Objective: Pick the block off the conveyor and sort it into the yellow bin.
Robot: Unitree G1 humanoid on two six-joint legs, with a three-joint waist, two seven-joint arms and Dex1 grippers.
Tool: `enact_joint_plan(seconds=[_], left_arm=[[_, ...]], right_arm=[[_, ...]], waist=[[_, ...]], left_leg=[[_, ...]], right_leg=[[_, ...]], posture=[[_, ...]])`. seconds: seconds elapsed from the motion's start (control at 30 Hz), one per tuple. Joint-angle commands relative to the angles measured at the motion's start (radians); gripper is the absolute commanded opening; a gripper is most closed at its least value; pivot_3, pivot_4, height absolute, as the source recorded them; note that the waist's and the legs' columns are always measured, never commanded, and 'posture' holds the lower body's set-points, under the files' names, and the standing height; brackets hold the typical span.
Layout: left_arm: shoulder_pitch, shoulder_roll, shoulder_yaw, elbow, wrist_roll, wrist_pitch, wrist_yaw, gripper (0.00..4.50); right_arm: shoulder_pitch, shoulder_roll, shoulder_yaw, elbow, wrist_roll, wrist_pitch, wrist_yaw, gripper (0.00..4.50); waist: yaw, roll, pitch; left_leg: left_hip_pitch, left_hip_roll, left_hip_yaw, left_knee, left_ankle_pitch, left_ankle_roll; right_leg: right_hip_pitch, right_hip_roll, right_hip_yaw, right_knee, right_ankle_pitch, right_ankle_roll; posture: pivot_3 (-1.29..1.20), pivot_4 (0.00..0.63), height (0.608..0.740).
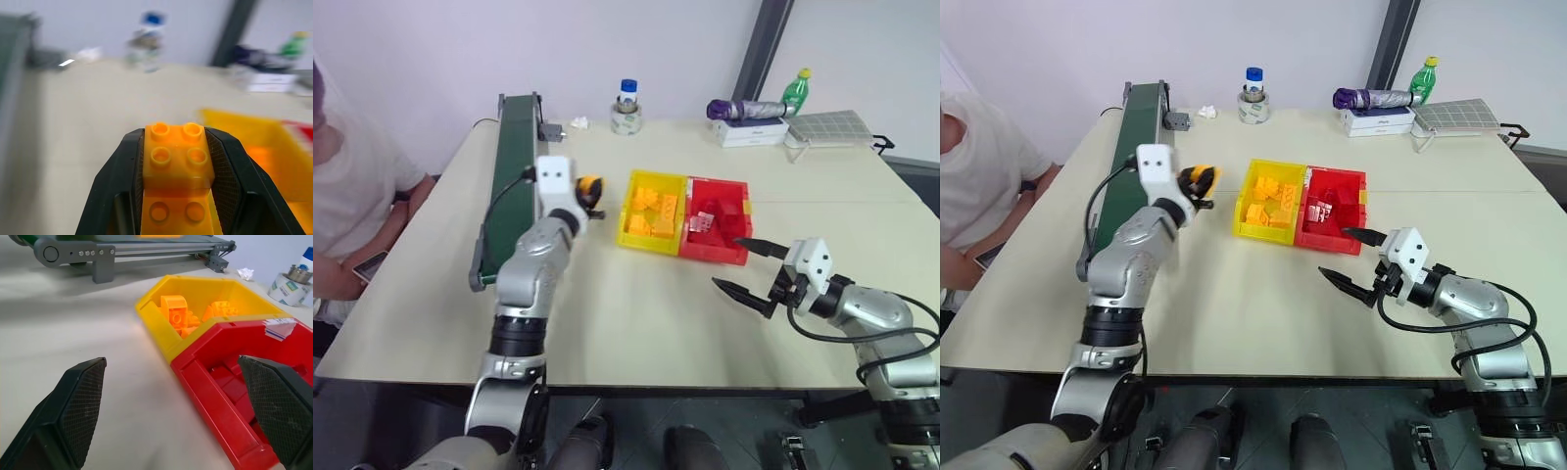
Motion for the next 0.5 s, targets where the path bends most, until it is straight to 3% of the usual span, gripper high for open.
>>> enact_joint_plan(seconds=[0.03,0.23,0.43,0.5], left_arm=[[-0.089,-0.039,-0.050,0.133,0.047,-0.107,-0.016,1.28],[-0.263,-0.110,-0.035,0.454,0.078,-0.286,-0.004,1.28],[-0.362,-0.126,0.011,0.627,0.053,-0.396,-0.055,4.31],[-0.349,-0.119,0.018,0.597,0.030,-0.398,-0.102,4.42]], right_arm=[[0.004,-0.006,-0.035,-0.049,0.010,-0.007,-0.016,4.50],[0.039,-0.008,-0.050,-0.085,0.011,-0.003,-0.039,4.50],[0.071,-0.011,-0.067,-0.117,0.015,0.005,-0.058,4.50],[0.079,-0.011,-0.069,-0.125,0.015,0.009,-0.062,4.50]], waist=[[0.004,0.000,0.000],[0.005,-0.001,0.000],[0.001,-0.001,0.001],[0.002,-0.001,0.001]], left_leg=[[0.000,0.000,0.000,0.000,0.000,0.000],[0.000,0.000,0.000,0.000,0.000,0.000],[-0.001,0.000,0.000,0.000,0.000,0.000],[-0.001,0.000,0.000,0.000,0.000,0.000]], right_leg=[[0.000,0.000,0.000,0.000,0.000,0.000],[0.000,0.000,0.000,0.000,0.000,0.001],[0.000,0.000,0.000,-0.001,0.000,0.002],[0.000,0.000,0.000,-0.001,0.000,0.002]], posture=[[0.00,0.150,0.740],[0.00,0.150,0.740],[0.00,0.150,0.740],[0.00,0.150,0.740]])
